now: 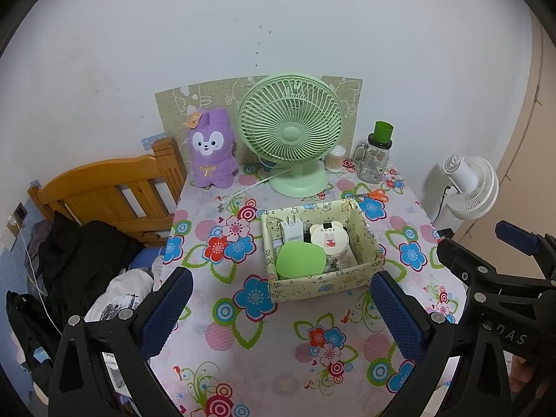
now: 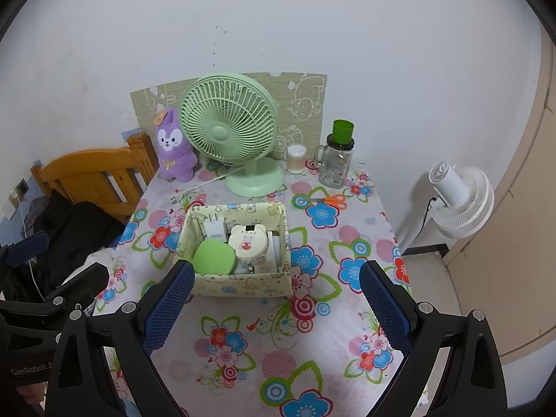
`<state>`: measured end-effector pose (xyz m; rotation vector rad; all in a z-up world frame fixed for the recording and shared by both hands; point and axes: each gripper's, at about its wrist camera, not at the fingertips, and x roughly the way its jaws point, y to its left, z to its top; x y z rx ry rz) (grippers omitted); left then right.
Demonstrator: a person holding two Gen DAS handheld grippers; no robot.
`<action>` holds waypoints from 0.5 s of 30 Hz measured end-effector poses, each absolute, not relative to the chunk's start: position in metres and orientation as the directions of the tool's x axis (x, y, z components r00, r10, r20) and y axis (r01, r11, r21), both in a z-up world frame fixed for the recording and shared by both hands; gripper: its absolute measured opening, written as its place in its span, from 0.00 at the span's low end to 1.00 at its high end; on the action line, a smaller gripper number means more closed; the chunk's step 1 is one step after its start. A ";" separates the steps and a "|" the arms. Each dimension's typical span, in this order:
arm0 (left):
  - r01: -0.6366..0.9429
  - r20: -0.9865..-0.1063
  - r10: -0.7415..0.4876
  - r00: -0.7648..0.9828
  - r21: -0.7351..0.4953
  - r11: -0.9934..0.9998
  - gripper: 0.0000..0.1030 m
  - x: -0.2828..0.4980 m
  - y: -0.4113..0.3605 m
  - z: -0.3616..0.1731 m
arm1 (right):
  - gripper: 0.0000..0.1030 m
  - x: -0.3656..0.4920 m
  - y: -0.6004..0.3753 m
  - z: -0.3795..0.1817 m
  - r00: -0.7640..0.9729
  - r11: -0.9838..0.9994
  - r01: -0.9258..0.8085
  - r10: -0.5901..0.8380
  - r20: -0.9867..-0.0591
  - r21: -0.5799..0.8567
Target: Organize rigid objects
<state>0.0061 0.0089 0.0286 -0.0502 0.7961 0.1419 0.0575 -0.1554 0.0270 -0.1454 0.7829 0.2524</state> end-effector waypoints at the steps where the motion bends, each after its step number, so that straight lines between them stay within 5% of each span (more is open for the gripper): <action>1: -0.147 -0.716 0.109 0.690 0.008 0.989 1.00 0.006 0.009 0.029 | 0.95 0.057 -0.155 0.027 0.681 0.960 -0.278 0.170 -0.712 -0.036; 15: -0.153 -0.715 0.111 0.690 0.006 0.988 1.00 0.005 0.011 0.029 | 0.95 0.056 -0.153 0.028 0.681 0.959 -0.281 0.173 -0.712 -0.035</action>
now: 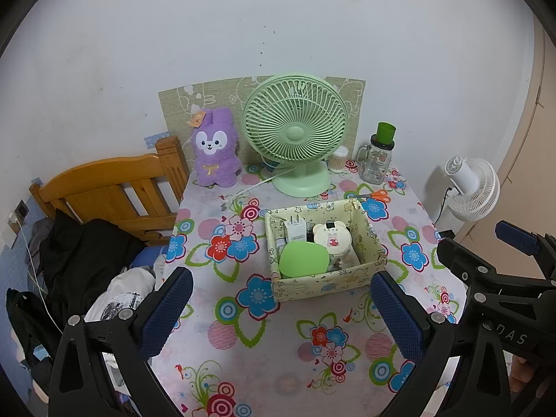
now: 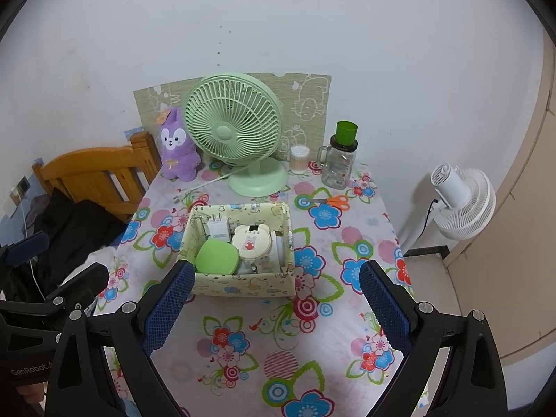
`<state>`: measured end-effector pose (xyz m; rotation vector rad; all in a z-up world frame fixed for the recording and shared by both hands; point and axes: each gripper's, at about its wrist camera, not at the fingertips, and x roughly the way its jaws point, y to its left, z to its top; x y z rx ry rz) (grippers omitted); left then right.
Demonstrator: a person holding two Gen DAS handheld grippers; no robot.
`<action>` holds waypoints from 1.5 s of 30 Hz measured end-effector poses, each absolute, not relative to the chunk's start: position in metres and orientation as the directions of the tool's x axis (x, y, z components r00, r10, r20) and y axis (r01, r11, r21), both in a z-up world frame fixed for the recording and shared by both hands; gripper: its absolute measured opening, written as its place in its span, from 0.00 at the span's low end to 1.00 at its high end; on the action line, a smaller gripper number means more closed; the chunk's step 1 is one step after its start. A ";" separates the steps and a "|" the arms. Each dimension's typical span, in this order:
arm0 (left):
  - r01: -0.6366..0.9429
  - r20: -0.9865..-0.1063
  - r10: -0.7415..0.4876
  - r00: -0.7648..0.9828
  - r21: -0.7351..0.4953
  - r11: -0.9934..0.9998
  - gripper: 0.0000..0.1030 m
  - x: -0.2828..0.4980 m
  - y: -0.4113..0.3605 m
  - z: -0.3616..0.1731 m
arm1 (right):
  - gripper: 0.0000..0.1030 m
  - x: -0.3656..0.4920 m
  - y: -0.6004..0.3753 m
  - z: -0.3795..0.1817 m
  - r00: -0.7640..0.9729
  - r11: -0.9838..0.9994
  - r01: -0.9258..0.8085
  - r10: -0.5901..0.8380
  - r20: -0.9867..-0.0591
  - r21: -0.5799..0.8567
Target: Organize rigid objects
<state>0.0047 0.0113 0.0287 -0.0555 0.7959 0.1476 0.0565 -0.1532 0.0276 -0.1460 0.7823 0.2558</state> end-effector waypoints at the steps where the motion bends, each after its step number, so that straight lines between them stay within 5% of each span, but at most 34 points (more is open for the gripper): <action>1: -0.153 -0.715 0.111 0.690 0.006 0.988 1.00 0.005 0.011 0.029 | 0.95 0.057 -0.153 0.028 0.680 0.959 -0.281 0.174 -0.712 -0.034; 45: -0.168 -0.713 0.136 0.688 0.026 0.986 1.00 0.003 0.012 0.032 | 0.95 0.055 -0.154 0.029 0.673 0.954 -0.295 0.172 -0.719 -0.048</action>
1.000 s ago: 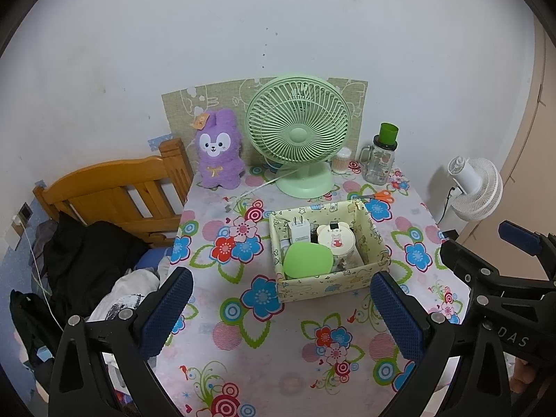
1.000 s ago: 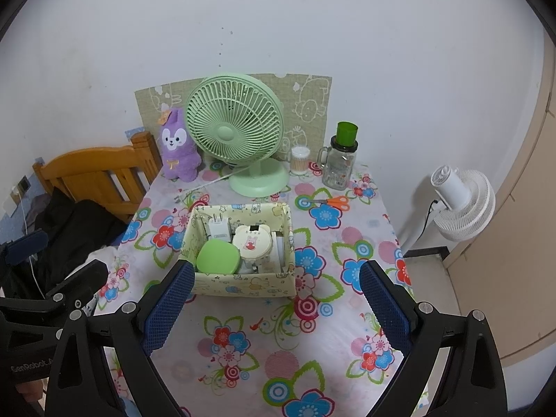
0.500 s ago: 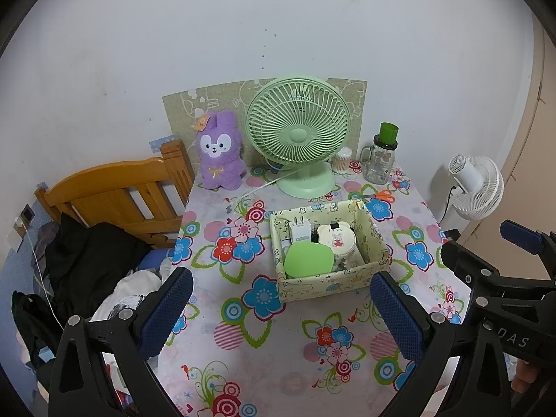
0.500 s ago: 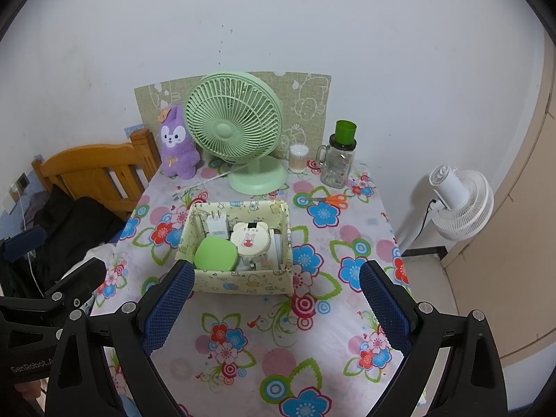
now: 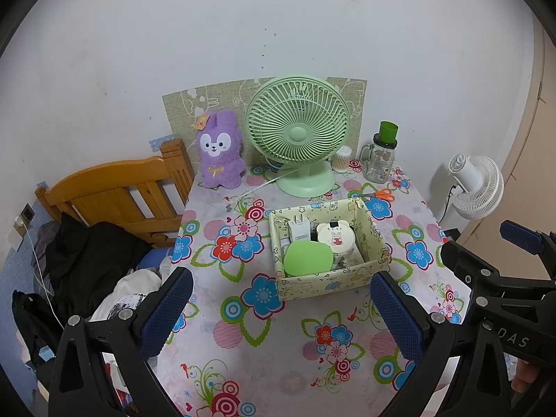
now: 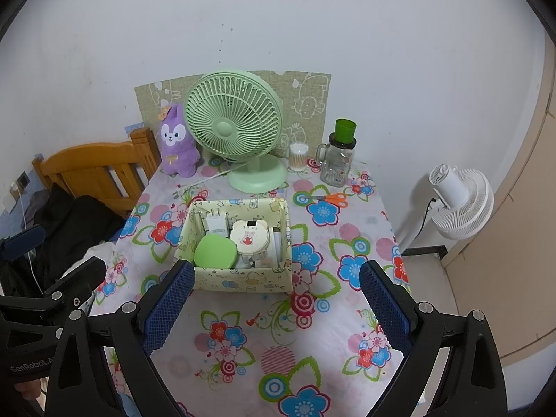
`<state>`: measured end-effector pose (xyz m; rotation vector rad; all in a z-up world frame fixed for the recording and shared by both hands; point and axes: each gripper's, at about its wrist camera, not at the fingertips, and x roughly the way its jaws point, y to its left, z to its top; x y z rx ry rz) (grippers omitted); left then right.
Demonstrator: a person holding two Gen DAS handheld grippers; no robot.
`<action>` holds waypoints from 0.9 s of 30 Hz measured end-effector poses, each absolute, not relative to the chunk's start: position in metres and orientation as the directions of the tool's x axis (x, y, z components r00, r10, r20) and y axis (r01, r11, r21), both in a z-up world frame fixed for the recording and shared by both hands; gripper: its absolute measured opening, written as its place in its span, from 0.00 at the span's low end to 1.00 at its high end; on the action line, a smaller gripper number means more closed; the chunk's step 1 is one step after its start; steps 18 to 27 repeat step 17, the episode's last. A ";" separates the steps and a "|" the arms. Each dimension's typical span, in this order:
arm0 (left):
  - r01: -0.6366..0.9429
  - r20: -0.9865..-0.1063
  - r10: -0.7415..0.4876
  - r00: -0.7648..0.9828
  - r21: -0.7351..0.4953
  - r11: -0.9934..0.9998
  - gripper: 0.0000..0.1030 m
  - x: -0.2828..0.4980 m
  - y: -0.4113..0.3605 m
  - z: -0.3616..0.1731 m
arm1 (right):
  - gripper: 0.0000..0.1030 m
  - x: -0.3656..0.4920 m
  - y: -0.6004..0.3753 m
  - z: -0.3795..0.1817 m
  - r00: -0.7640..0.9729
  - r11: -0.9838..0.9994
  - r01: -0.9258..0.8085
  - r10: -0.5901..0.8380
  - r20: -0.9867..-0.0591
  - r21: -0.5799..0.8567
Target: Organize rigid objects
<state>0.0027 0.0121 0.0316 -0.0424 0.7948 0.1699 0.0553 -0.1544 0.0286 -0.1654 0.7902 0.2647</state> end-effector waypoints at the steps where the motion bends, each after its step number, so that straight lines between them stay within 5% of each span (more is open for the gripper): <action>1: -0.167 -0.714 0.136 0.687 0.026 0.986 1.00 0.003 0.013 0.032 | 0.95 0.056 -0.155 0.028 0.672 0.954 -0.296 0.173 -0.720 -0.047; 27: -0.181 -0.741 0.133 0.658 0.015 0.983 1.00 0.014 0.019 0.019 | 0.95 0.064 -0.151 0.016 0.642 0.948 -0.316 0.177 -0.746 -0.048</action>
